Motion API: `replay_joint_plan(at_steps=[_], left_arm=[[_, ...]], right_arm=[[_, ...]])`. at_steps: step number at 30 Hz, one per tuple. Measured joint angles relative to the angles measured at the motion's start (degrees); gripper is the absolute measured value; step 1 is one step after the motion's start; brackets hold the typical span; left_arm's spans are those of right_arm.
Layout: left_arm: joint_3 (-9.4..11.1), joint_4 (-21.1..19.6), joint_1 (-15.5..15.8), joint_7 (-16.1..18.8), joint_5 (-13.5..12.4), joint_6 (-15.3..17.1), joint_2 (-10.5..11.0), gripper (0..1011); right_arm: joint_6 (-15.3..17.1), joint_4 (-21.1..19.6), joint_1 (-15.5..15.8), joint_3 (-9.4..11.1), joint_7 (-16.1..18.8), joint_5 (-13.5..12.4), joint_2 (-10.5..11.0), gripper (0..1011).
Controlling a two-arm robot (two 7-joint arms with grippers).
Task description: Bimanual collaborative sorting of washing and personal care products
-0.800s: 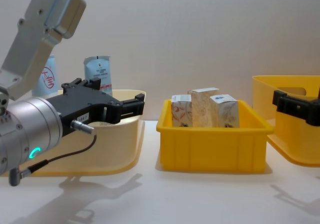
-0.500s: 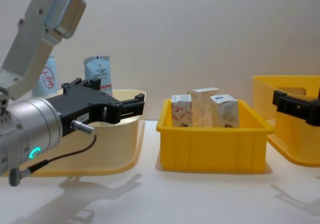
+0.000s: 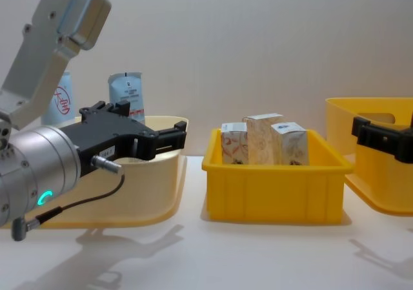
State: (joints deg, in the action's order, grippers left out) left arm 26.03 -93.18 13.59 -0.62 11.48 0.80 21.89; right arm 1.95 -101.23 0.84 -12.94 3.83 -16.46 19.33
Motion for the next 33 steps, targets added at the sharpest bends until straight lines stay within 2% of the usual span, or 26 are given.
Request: replay_joint_plan(at_steps=[33], left_arm=[[0.0,0.0,0.0,0.0,0.0,0.0,0.0,1000]], right_arm=[[0.0,0.0,0.0,0.0,0.0,0.0,0.0,1001]])
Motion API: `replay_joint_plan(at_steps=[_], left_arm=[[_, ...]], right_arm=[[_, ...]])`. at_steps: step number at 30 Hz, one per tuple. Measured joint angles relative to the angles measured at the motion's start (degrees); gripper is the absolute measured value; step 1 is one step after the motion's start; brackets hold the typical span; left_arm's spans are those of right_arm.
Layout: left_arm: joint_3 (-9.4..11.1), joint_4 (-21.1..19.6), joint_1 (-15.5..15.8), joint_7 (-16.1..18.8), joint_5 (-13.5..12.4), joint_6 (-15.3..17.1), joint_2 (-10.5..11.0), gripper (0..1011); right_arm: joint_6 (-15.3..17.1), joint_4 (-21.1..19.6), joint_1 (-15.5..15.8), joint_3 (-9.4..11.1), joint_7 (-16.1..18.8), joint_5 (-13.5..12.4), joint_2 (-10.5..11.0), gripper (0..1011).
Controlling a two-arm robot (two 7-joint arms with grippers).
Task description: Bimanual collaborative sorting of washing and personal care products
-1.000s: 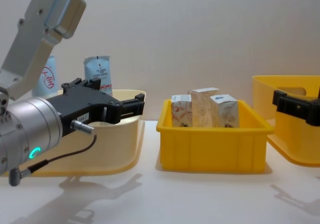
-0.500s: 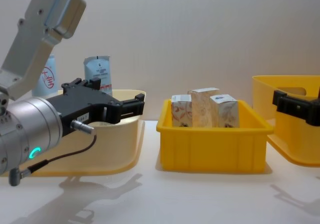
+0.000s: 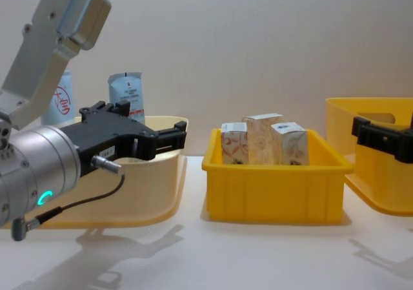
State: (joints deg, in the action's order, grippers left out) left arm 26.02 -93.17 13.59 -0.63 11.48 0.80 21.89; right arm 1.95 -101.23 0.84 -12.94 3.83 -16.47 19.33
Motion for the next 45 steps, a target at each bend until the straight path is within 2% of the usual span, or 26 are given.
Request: replay_joint_plan(at_steps=[17,33,45], left_arm=[[-0.5,-0.2,-0.1,-0.1,0.5,0.5,-0.1,1000],[-5.3,-2.1,-1.4,-0.8,6.0,5.5,-0.3,1000],[-7.7,-0.4,0.9,-3.7,9.8,8.6,-1.1,1000]], right_arm=[[0.0,0.0,0.0,0.0,0.0,0.0,0.0,1001],[0.0,0.0,0.0,0.0,0.0,0.0,0.0,1001],[0.0,0.0,0.0,0.0,0.0,0.0,0.0,1001]])
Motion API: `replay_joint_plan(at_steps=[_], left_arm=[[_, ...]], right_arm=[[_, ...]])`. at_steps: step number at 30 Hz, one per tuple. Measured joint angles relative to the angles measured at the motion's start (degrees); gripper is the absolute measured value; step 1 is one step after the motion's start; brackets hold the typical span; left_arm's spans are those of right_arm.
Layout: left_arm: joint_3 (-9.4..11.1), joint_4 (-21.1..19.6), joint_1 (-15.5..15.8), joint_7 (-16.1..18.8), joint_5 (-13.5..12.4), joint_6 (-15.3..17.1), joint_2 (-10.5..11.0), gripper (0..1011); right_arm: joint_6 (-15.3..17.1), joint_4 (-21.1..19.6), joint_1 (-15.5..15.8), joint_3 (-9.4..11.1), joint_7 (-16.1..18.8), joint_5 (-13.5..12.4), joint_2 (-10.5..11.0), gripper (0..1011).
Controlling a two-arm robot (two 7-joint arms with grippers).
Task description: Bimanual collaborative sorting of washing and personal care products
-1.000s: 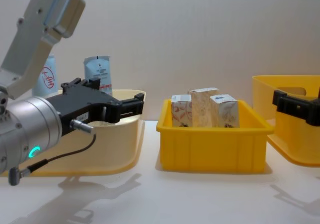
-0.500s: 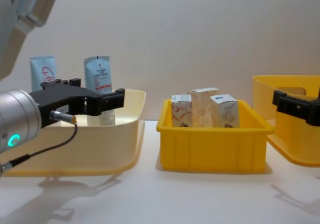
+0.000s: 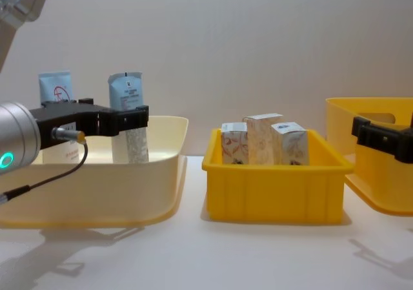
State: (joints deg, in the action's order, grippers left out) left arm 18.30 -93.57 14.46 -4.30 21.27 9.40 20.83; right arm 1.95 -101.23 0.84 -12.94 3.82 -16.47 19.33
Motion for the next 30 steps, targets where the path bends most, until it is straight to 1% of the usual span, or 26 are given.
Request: replay_joint_plan(at_steps=[5,15,20,30], left_arm=[[-0.3,1.2,1.3,-1.1,0.8,0.6,-0.5,1000],[-0.5,5.6,5.0,-3.1,1.9,1.7,-2.1,1000],[-0.5,8.0,6.7,-3.7,2.0,1.8,-3.0,1000],[0.2,14.6,11.2,-4.4,1.2,1.1,-5.4,1000]], right_arm=[[0.0,0.0,0.0,0.0,0.0,0.0,0.0,1001],[0.0,0.0,0.0,0.0,0.0,0.0,0.0,1001],[0.0,0.0,0.0,0.0,0.0,0.0,0.0,1001],[0.0,0.0,0.0,0.0,0.0,0.0,0.0,1000]])
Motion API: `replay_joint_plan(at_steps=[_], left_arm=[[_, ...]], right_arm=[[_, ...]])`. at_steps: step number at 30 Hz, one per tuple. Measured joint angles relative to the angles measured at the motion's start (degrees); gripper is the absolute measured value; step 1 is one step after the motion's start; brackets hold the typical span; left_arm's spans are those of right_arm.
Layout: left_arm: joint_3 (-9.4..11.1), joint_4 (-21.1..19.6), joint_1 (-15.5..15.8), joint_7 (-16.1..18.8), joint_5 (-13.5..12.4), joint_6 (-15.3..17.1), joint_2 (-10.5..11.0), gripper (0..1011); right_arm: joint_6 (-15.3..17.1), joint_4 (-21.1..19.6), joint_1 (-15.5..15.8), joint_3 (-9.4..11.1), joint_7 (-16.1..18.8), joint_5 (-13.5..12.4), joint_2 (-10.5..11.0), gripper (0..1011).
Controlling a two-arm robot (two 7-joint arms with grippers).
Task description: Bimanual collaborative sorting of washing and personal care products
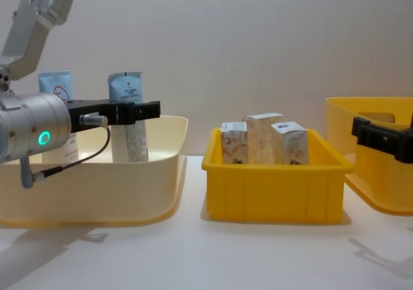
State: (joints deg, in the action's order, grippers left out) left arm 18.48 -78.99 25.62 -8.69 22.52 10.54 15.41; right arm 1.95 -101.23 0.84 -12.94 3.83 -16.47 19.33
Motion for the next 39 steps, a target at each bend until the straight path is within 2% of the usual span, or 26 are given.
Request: replay_joint_plan(at_steps=[4,5,8,11,12,14,15,20,21,23,25,29,39], left_arm=[[0.2,1.5,1.0,-0.1,-0.3,-0.2,-0.6,985],[0.2,2.0,1.3,-0.2,-0.3,-0.3,-0.7,944],[0.3,2.6,1.8,-0.3,-0.5,-0.4,-1.0,905],[0.3,3.3,2.2,-0.3,-0.6,-0.5,-1.2,815],[0.4,3.6,2.4,-0.3,-0.6,-0.5,-1.4,757],[0.4,3.9,2.6,-0.3,-0.6,-0.5,-1.5,728],[0.4,4.0,2.7,-0.4,-0.7,-0.6,-1.5,659],[0.5,4.6,3.0,-0.4,-0.7,-0.7,-1.7,563],[0.5,4.7,3.1,-0.4,-0.8,-0.7,-1.8,478],[0.5,4.8,3.2,-0.4,-0.8,-0.7,-1.8,455],[0.5,4.9,3.2,-0.5,-0.8,-0.7,-1.8,350],[0.3,4.8,3.2,-0.8,-0.9,-1.0,-1.8,255],[-0.7,3.6,2.8,-3.1,-0.4,-3.7,-1.3,204]], right_arm=[[0.0,0.0,0.0,0.0,0.0,0.0,0.0,1001],[0.0,0.0,0.0,0.0,0.0,0.0,0.0,1000],[0.0,0.0,0.0,0.0,0.0,0.0,0.0,1001],[0.0,0.0,0.0,0.0,0.0,0.0,0.0,1001],[0.0,0.0,0.0,0.0,0.0,0.0,0.0,1001],[0.0,0.0,0.0,0.0,0.0,0.0,0.0,1001],[0.0,0.0,0.0,0.0,0.0,0.0,0.0,1001],[0.0,0.0,0.0,0.0,0.0,0.0,0.0,1001],[0.0,0.0,0.0,0.0,0.0,0.0,0.0,1001],[0.0,0.0,0.0,0.0,0.0,0.0,0.0,1001],[0.0,0.0,0.0,0.0,0.0,0.0,0.0,1001],[0.0,0.0,0.0,0.0,0.0,0.0,0.0,1001],[0.0,0.0,0.0,0.0,0.0,0.0,0.0,1001]])
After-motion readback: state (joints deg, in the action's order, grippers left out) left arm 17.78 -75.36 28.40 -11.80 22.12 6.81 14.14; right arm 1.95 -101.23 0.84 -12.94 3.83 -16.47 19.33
